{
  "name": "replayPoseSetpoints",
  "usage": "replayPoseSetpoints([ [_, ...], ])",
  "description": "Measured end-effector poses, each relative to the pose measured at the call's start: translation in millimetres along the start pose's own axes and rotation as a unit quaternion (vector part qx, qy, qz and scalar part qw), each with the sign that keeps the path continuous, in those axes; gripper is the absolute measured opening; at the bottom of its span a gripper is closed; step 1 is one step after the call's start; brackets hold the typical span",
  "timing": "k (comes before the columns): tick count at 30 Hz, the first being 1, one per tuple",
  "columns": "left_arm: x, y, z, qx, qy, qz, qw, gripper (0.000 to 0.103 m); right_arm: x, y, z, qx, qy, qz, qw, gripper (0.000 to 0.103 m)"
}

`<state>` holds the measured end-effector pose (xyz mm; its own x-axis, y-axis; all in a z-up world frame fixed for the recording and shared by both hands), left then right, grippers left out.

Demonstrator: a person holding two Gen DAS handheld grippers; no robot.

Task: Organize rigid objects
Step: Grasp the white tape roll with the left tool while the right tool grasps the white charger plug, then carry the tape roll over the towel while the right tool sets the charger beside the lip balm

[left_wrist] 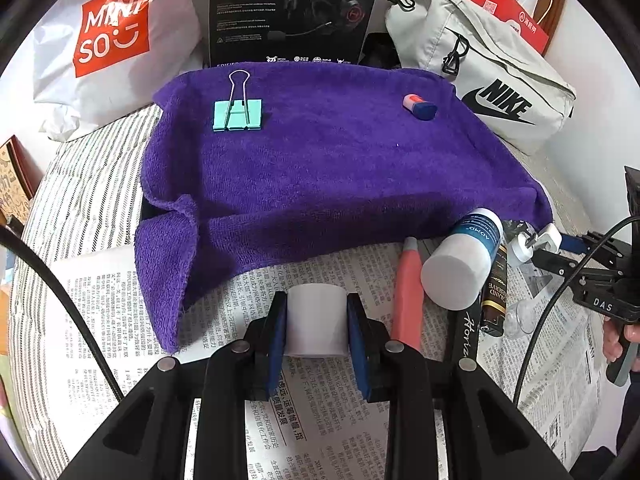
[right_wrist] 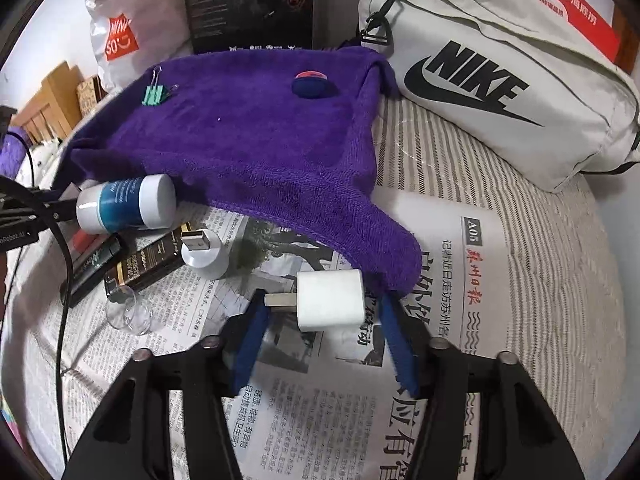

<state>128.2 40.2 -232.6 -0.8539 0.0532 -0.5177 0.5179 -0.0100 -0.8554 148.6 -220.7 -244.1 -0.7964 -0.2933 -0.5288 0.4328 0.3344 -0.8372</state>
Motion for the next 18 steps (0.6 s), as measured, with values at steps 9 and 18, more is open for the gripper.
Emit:
replayPoseSetpoints([
  [9,0,-1,-1,0.001,-0.005,0.0,1.0,0.027,0,-5,-1,-0.01,0.007,0.003,1.0,0.044],
  [18,4,-11,-3,0.011,-0.018,-0.012,0.9997,0.027,-1,-29,-8,-0.03,0.002,0.013,0.999,0.044],
])
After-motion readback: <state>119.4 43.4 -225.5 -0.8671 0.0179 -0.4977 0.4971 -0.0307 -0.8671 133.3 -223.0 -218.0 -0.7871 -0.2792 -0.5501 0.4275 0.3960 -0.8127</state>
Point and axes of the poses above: each gripper's, at about its wrist camera, not at the fingertips, and y roughly the way its jaws point, z to its right, x to its underside, the point moved 6 cm from there along y, roughly the way its jaws point, and after that the axes turned 9 degrees about -x, right-handed, at the moved point
